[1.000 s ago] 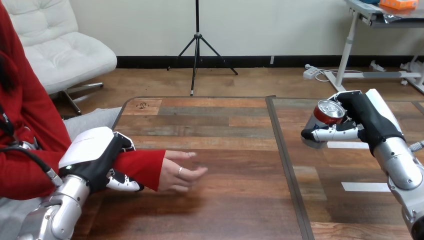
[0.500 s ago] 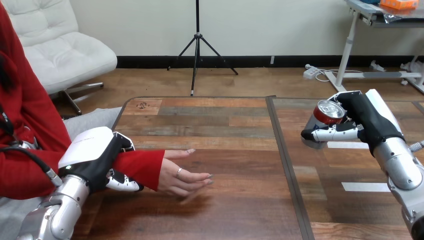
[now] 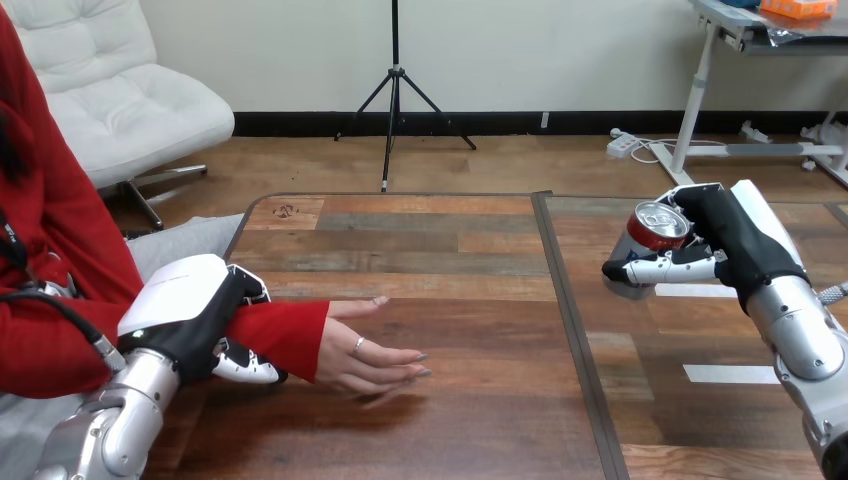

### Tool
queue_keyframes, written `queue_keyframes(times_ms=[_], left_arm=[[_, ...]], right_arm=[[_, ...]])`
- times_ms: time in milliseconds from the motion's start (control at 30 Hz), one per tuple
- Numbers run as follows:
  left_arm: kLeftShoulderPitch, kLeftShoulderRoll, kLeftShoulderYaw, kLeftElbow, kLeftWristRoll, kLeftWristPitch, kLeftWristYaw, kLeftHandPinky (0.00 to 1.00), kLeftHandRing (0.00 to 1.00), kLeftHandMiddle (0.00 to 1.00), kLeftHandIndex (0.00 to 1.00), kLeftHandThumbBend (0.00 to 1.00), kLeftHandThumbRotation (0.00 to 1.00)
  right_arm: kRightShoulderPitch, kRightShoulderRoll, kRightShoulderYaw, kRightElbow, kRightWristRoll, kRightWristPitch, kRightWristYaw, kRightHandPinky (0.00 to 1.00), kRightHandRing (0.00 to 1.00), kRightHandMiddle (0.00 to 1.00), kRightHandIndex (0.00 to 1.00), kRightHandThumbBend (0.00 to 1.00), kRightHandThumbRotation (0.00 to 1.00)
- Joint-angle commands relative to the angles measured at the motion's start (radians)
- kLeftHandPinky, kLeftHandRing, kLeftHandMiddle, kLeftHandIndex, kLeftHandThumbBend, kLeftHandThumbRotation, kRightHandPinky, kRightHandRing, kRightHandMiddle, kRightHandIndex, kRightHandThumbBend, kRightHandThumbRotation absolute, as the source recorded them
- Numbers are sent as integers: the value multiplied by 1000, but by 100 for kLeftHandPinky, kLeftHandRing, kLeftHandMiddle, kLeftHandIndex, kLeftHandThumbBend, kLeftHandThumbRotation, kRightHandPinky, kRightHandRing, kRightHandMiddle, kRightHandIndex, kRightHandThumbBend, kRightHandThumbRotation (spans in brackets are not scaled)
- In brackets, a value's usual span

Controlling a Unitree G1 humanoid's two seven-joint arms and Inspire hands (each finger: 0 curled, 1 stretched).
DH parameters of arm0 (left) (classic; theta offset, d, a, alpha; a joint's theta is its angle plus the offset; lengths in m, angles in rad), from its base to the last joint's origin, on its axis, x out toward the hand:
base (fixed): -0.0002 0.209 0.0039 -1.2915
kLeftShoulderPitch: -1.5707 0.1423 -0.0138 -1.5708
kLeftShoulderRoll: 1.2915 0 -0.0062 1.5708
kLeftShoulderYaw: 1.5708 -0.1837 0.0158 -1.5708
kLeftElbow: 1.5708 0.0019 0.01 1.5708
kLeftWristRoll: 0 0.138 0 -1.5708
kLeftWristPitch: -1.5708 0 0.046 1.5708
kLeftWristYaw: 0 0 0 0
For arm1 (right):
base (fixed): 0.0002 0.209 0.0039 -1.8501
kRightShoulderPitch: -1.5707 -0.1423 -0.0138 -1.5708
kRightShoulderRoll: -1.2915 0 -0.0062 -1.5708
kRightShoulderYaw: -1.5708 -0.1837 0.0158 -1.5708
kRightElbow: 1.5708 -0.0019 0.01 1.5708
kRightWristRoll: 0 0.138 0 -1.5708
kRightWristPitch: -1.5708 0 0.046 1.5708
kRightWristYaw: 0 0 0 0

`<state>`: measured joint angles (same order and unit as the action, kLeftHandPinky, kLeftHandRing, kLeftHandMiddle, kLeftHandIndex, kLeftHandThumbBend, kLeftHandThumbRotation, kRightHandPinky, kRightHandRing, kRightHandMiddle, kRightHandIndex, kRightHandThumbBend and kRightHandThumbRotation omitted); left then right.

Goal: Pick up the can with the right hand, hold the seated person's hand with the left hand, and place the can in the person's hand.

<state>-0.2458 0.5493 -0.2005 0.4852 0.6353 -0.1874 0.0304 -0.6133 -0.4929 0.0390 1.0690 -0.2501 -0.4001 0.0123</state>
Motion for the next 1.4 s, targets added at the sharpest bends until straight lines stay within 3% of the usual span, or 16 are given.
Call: queue_keyframes(times_ms=[0, 600, 1367], left_arm=[[-223, -46, 20, -70, -44, -21, 7, 23, 28, 35, 37, 65, 0], [-262, -99, 13, -83, -54, 1, -19, 21, 27, 35, 37, 67, 0], [-314, -140, 5, -74, -57, -13, -21, 21, 27, 35, 37, 66, 0]], right_arm=[[-118, 15, -9, -12, 15, -14, -4, 37, 40, 45, 45, 83, 0], [-125, 24, -6, -21, 10, -15, -5, 36, 40, 44, 46, 82, 0], [-137, 46, 6, -33, -2, 17, -5, 36, 40, 44, 46, 81, 0]])
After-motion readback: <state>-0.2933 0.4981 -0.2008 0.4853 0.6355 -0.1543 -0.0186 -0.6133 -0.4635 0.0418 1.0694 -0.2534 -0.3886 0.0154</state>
